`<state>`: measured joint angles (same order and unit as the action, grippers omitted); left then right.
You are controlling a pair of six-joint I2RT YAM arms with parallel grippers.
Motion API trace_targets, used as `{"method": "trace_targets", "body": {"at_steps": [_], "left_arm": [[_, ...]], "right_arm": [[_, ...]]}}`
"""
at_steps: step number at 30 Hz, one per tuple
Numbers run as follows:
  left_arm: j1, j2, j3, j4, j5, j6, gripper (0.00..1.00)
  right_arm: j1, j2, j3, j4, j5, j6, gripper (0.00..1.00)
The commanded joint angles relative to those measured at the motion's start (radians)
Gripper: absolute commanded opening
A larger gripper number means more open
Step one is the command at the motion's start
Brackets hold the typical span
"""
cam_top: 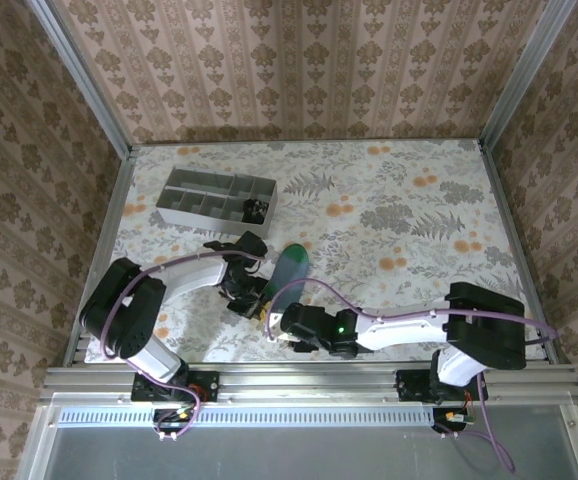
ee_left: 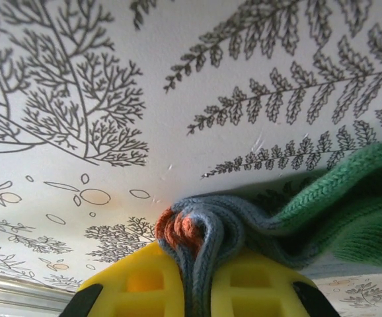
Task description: Roll the socks
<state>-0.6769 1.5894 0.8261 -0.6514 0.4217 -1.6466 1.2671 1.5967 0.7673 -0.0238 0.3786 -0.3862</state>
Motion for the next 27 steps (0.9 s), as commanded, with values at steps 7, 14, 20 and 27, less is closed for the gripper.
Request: {"method": "trace_targets", "body": {"at_steps": [7, 14, 20, 27], "left_arm": [[0.011, 0.066, -0.05, -0.129, -0.092, 0.037, 0.0], [0.044, 0.036, -0.061, -0.142, -0.101, 0.056, 0.0], [0.096, 0.013, -0.079, -0.135, -0.103, 0.069, 0.0], [0.111, 0.026, -0.05, -0.133, -0.098, 0.077, 0.0]], "right_arm": [[-0.002, 0.183, 0.127, 0.018, 0.118, -0.092, 0.42], [-0.045, 0.249, 0.16, -0.168, 0.09, 0.128, 0.0], [-0.081, 0.236, 0.149, -0.294, -0.19, 0.294, 0.0], [-0.125, 0.276, 0.155, -0.369, -0.376, 0.403, 0.0]]}}
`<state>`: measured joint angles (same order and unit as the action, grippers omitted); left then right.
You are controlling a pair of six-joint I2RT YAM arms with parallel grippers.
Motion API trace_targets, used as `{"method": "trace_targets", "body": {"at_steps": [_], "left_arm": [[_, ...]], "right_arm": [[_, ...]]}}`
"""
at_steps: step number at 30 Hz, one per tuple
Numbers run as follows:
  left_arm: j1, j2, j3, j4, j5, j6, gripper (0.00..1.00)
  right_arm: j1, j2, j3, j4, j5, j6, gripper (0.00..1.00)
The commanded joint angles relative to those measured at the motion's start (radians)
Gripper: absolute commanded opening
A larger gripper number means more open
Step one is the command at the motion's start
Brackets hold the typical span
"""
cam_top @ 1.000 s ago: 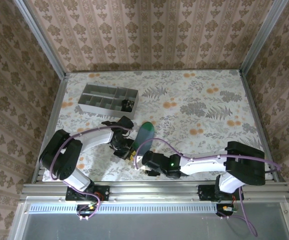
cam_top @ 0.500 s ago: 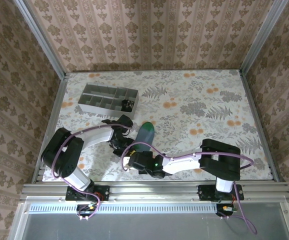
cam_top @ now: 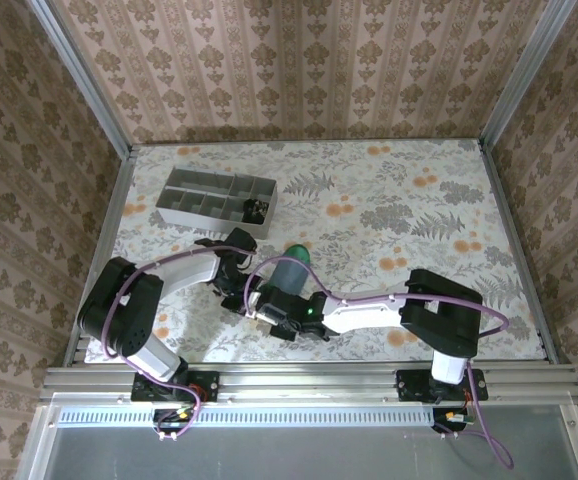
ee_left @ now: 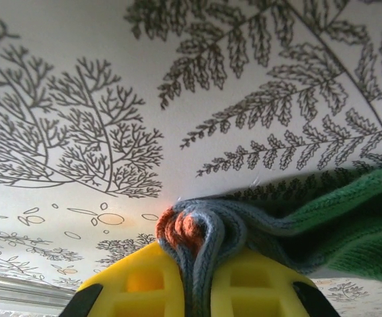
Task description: Roll the socks
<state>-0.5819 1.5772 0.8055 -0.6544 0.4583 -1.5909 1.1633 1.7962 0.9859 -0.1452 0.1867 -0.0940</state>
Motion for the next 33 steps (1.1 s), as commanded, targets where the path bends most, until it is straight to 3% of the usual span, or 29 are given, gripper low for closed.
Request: {"method": "trace_targets", "body": {"at_steps": [1, 4, 8, 14, 19, 26, 33], "left_arm": [[0.017, 0.041, -0.026, -0.127, -0.135, 0.023, 0.0], [0.022, 0.039, -0.02, -0.12, -0.132, 0.028, 0.0], [0.027, -0.021, -0.025, -0.084, -0.146, 0.033, 0.23], [0.049, -0.141, -0.053, -0.028, -0.158, 0.045, 0.38], [0.053, -0.227, -0.058, -0.046, -0.16, 0.082, 0.41], [0.025, -0.286, -0.121, 0.016, -0.068, 0.1, 0.42], [-0.028, -0.277, -0.172, 0.186, -0.05, 0.049, 0.43]], "right_arm": [[-0.035, 0.075, -0.068, -0.246, -0.205, 0.127, 0.0], [-0.093, 0.079, -0.092, -0.233, -0.29, 0.176, 0.0], [-0.157, 0.09, -0.125, -0.21, -0.377, 0.212, 0.0], [-0.204, 0.125, -0.124, -0.215, -0.47, 0.227, 0.0], [-0.227, 0.155, -0.107, -0.237, -0.51, 0.244, 0.0], [-0.253, 0.172, -0.102, -0.241, -0.536, 0.282, 0.0], [-0.272, 0.188, -0.128, -0.204, -0.564, 0.331, 0.0]]}}
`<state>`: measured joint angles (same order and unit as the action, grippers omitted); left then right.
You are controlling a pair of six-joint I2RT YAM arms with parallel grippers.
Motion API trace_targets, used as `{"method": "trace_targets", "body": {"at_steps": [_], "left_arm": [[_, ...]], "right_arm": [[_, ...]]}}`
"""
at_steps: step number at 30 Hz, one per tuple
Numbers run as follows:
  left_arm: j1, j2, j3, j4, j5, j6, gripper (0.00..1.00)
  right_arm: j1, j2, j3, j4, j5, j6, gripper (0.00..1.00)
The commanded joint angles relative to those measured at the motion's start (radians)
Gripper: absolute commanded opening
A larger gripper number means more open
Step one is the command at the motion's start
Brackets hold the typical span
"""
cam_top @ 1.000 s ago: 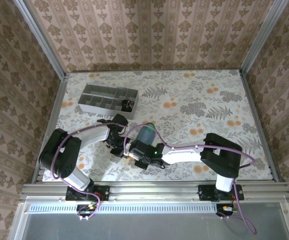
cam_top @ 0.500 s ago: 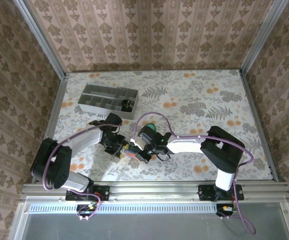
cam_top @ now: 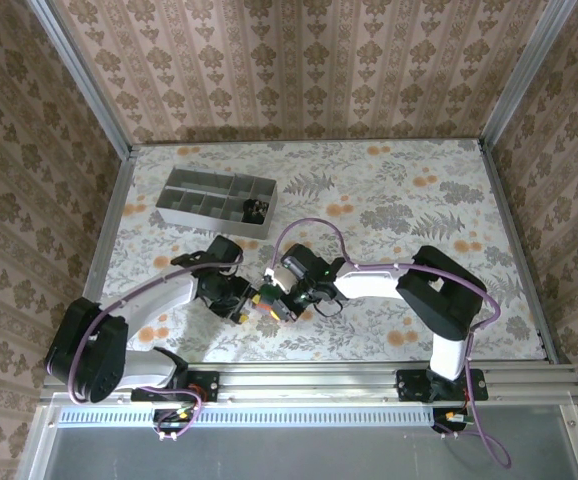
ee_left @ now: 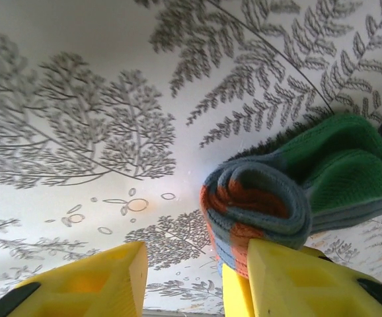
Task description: Roll the socks
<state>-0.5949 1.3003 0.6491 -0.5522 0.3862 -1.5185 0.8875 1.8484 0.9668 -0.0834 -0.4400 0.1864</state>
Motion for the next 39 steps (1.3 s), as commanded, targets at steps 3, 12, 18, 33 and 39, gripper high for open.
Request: {"method": "trace_targets", "body": {"at_steps": [3, 12, 18, 33, 39], "left_arm": [[-0.025, 0.021, -0.014, 0.102, 0.025, -0.027, 0.43], [-0.042, -0.002, -0.015, 0.119, -0.003, -0.038, 0.47], [-0.045, 0.029, -0.033, 0.161, 0.036, -0.049, 0.5], [-0.074, 0.241, -0.075, 0.276, 0.073, -0.098, 0.0], [0.074, 0.091, -0.117, 0.039, -0.041, -0.087, 0.0]], "right_arm": [[-0.011, 0.142, -0.121, -0.253, 0.049, 0.073, 0.0], [-0.058, 0.147, -0.155, -0.218, 0.01, 0.111, 0.0], [-0.078, 0.163, -0.155, -0.213, -0.008, 0.121, 0.0], [-0.107, 0.104, -0.129, -0.232, 0.082, 0.056, 0.0], [0.013, -0.199, -0.168, -0.071, 0.276, -0.238, 0.42]]}}
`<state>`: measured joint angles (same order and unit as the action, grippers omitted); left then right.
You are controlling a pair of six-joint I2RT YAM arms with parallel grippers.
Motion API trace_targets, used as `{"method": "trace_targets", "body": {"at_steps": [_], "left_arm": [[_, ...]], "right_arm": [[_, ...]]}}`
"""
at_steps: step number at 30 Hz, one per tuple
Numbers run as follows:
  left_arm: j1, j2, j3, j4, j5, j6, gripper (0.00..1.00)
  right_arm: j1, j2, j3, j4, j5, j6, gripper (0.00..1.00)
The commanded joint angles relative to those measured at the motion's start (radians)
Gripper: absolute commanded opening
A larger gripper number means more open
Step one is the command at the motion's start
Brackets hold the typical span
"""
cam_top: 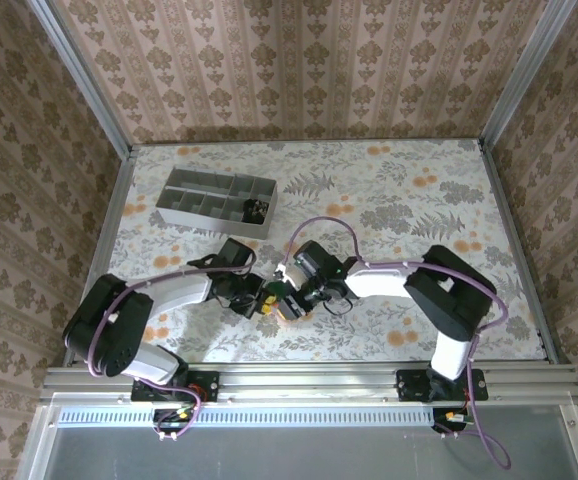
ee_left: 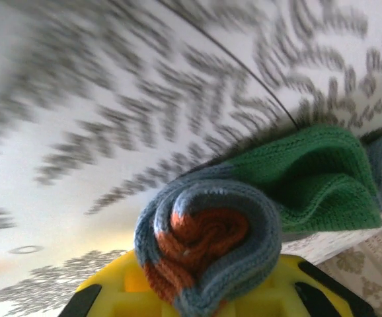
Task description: Roll the socks
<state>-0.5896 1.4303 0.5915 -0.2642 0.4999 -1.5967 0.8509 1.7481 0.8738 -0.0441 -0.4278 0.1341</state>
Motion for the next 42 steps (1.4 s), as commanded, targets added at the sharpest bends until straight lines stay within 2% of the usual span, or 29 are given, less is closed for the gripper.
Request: {"method": "trace_targets", "body": {"at_steps": [1, 3, 5, 9, 14, 18, 31, 35, 37, 39, 42], "left_arm": [[0.089, -0.081, -0.057, -0.315, -0.183, -0.007, 0.0], [0.108, -0.146, -0.05, -0.45, -0.24, -0.024, 0.0], [0.107, -0.198, -0.067, -0.515, -0.274, -0.073, 0.0], [0.078, -0.221, -0.129, -0.404, -0.252, -0.181, 0.0], [0.055, -0.065, -0.048, -0.397, -0.191, -0.122, 0.0], [0.05, 0.02, 0.011, -0.46, -0.169, -0.066, 0.0], [0.052, 0.072, 0.046, -0.471, -0.147, -0.034, 0.0], [0.057, 0.069, 0.044, -0.473, -0.146, -0.031, 0.0], [0.062, 0.067, 0.042, -0.468, -0.143, -0.028, 0.0], [0.066, 0.067, 0.042, -0.468, -0.141, -0.026, 0.0], [0.077, 0.066, 0.042, -0.457, -0.138, -0.029, 0.0]], "right_arm": [[0.087, -0.151, -0.102, -0.055, 0.305, -0.244, 0.46], [0.152, -0.197, -0.122, 0.002, 0.394, -0.325, 0.51], [0.194, -0.19, -0.09, -0.013, 0.451, -0.355, 0.51], [0.305, -0.146, -0.036, 0.008, 0.569, -0.41, 0.52], [0.396, -0.068, 0.051, 0.02, 0.621, -0.451, 0.53], [0.419, -0.02, 0.084, 0.049, 0.667, -0.476, 0.53], [0.412, 0.133, 0.188, 0.056, 0.768, -0.564, 0.5], [0.387, 0.194, 0.233, -0.017, 0.776, -0.508, 0.43], [0.377, 0.205, 0.228, -0.034, 0.778, -0.472, 0.31], [0.366, 0.207, 0.215, -0.052, 0.761, -0.436, 0.14], [0.364, 0.202, 0.195, -0.098, 0.73, -0.392, 0.01]]}}
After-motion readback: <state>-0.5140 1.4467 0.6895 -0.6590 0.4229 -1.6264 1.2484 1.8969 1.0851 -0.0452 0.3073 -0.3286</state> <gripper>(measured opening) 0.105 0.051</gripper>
